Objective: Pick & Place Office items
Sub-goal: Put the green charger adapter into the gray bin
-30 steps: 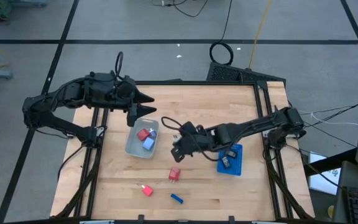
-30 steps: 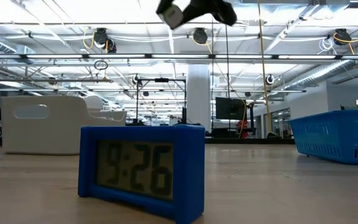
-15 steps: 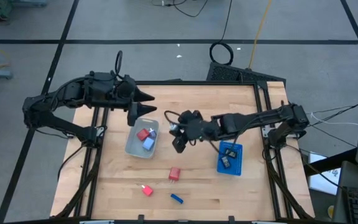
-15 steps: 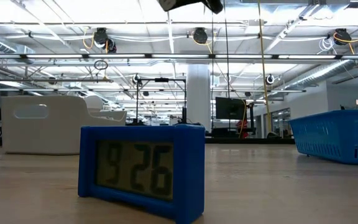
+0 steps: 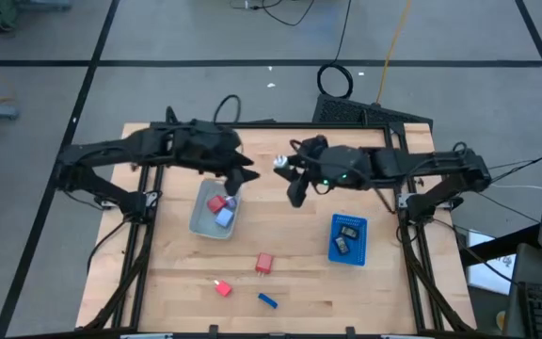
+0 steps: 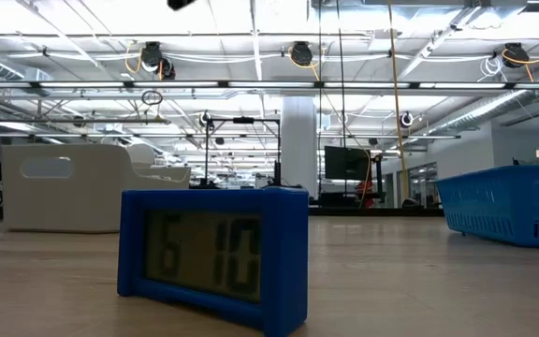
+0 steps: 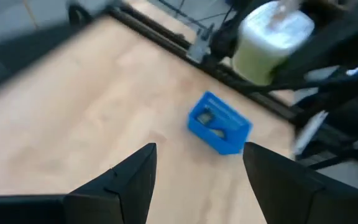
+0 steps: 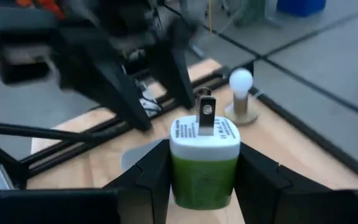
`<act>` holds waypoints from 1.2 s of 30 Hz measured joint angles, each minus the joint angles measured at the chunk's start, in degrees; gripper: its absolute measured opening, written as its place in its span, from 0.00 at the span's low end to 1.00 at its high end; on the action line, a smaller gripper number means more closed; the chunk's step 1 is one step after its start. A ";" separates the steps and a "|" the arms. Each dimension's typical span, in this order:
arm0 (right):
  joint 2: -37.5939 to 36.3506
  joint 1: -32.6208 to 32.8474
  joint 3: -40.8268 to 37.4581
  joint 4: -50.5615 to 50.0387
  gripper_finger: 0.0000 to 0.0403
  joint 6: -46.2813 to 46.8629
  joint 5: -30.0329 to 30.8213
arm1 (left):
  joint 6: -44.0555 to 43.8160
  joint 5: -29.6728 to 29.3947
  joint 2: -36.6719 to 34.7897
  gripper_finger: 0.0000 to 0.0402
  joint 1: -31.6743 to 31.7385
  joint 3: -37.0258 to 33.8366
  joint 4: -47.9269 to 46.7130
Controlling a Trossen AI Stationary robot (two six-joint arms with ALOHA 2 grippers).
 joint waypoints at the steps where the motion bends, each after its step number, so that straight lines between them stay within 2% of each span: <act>1: -0.39 -0.14 0.00 -0.41 0.32 -1.42 0.00 | -2.34 2.00 0.71 0.61 0.11 -0.02 1.80; 5: -0.36 -0.11 0.00 -2.84 0.32 -5.25 -0.03 | -10.48 12.43 1.85 0.61 -0.07 0.07 13.08; 9: -0.38 0.46 -0.02 -4.70 0.32 -8.22 -0.03 | -19.33 20.01 2.05 0.62 0.93 0.06 23.76; 12: -0.36 1.52 -0.02 -4.83 0.32 -10.59 0.21 | -25.37 25.59 1.87 0.66 2.89 0.07 27.26; 14: -0.95 2.60 -0.08 -4.09 0.32 -12.47 1.29 | -28.32 27.73 1.92 0.71 4.11 0.09 26.05; 18: -2.54 4.55 0.03 0.41 0.32 -16.29 1.50 | -35.05 27.59 2.60 0.82 5.73 0.09 22.60; 24: -3.75 6.79 -0.02 2.73 0.32 -19.46 2.84 | -44.78 30.06 4.96 0.97 6.64 0.05 27.17; 32: -3.75 7.43 -0.02 6.05 0.32 -22.33 4.45 | -53.49 30.17 7.96 0.96 6.51 0.07 41.43; 36: -3.82 7.46 -0.02 8.35 0.32 -23.73 4.50 | -53.75 29.89 8.50 0.97 6.38 0.16 43.33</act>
